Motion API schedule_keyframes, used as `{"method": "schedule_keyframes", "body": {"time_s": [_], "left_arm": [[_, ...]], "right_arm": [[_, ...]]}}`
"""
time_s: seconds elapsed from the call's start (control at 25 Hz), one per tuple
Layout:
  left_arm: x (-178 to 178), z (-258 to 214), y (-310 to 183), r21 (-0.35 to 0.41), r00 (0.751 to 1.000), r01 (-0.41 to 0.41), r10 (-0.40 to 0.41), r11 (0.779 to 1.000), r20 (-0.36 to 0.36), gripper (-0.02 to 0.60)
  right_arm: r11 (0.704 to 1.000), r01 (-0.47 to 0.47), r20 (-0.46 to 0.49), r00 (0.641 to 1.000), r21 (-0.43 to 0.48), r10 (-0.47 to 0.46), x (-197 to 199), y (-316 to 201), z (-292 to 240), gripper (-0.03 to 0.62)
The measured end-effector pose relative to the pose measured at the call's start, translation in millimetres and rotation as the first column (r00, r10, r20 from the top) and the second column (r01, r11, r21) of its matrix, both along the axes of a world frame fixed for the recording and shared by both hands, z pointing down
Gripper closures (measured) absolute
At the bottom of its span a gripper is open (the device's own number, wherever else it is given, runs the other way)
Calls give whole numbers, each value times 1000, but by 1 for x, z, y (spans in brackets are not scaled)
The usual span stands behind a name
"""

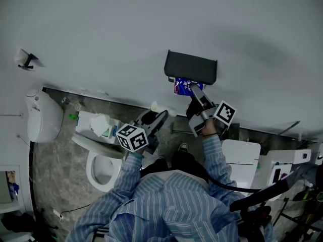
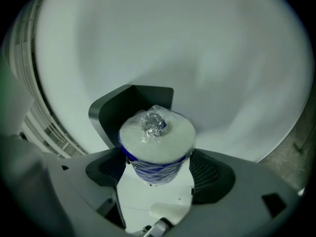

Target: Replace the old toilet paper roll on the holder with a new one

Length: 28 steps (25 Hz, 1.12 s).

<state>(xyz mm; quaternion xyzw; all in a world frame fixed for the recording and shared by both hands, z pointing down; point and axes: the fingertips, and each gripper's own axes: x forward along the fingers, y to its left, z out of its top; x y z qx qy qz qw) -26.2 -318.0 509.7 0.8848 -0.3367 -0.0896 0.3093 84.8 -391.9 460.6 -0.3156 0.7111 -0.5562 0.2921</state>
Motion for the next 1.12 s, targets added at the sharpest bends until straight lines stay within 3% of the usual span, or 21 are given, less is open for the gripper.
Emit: {"method": "schedule_keyframes", "body": {"time_s": [0.2,0.32,0.48,0.64,0.72,1.12], "left_arm": [[6,1,6,-4,1000,-13,13,1000,9,400],[8,0,5,-3,1000,-12,12,1000,10,400],[7,-2,4,-2,1000,-10,10,1000,7,400],[4,-1,6,-3,1000,-12,12,1000,7,400],[2,-2,5,0,1000,-12,12,1000,8,400],[3,-8,8,14,1000,-14,14,1000,7,400]], "right_arm": [[991,126,-43,991,38,-125,-16,4,-1,187],[988,153,-25,988,23,-153,-26,10,2,187],[987,158,-25,987,29,-157,-32,13,2,187],[980,165,-156,977,115,-146,-37,17,-3,187],[980,166,-196,970,110,-143,-38,21,1,186],[980,164,-233,963,114,-134,-28,45,-1,186]]}}
